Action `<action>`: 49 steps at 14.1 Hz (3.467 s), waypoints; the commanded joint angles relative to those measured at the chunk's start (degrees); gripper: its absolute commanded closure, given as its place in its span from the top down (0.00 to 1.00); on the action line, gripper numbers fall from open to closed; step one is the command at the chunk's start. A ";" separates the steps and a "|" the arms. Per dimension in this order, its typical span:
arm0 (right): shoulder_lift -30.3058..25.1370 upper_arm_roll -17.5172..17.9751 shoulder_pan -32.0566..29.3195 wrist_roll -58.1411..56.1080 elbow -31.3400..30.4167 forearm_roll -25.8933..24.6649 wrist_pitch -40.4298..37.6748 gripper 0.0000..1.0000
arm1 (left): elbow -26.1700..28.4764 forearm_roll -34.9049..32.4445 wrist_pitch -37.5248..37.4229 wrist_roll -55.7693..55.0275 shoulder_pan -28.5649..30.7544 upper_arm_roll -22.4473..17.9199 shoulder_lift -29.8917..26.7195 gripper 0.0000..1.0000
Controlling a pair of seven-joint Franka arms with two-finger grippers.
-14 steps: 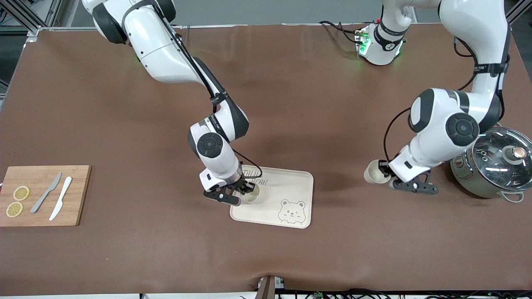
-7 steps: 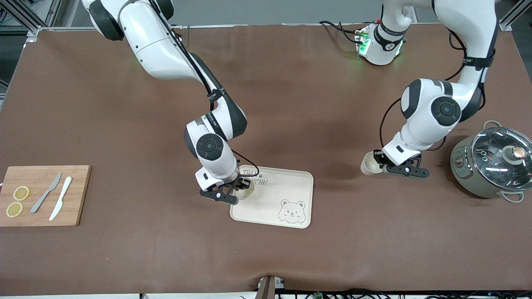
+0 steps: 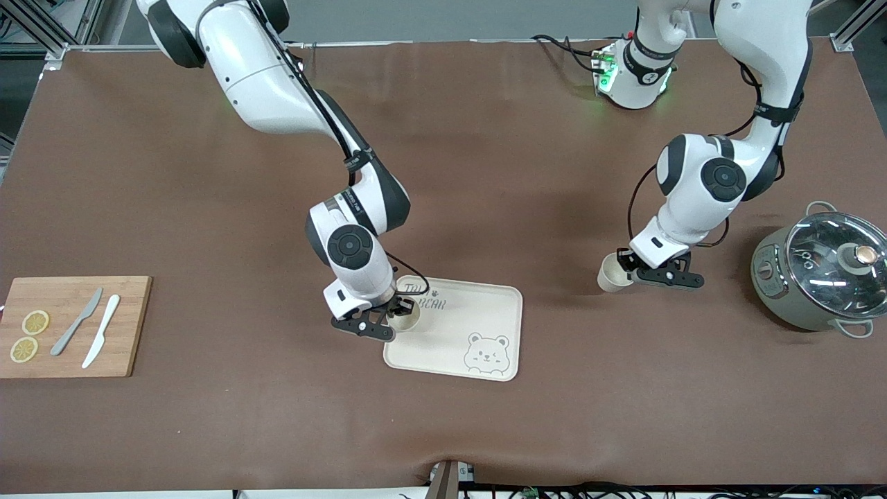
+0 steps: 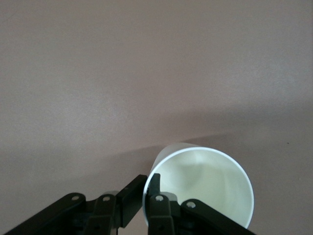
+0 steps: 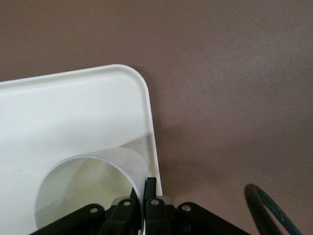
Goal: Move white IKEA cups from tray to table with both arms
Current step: 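Lower the held cup onto the table beside the pot with the left gripper, then open the left gripper off the cup while the right gripper holds its cup, then carry the cup with the right gripper toward the cutting board while the left gripper rises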
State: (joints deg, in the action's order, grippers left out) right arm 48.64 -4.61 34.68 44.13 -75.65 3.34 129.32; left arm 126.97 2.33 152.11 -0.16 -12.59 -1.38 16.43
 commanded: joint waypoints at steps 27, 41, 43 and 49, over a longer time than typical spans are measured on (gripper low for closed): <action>-8.63 1.36 -4.87 -3.51 2.44 0.43 -11.27 0.00 | -8.56 -1.09 -15.41 0.43 0.46 -0.03 -1.93 1.00; -19.29 1.09 -31.95 -51.51 -0.54 0.53 -27.83 0.00 | -25.18 -1.18 -34.85 -4.58 -0.77 0.23 -1.76 1.00; -18.94 1.09 -32.04 -51.51 -4.92 0.53 -20.55 0.00 | -27.29 -1.88 -37.48 -5.19 -1.12 0.32 -1.93 1.00; -13.06 1.09 -31.51 -51.42 -8.64 3.52 -7.96 0.00 | -37.04 -3.89 -47.59 -5.46 -0.95 0.23 -2.63 1.00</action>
State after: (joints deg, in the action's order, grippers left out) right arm 33.99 -3.59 3.12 -7.21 -84.21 5.80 118.97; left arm 93.70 1.17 108.32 -5.68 -13.83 -1.20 14.30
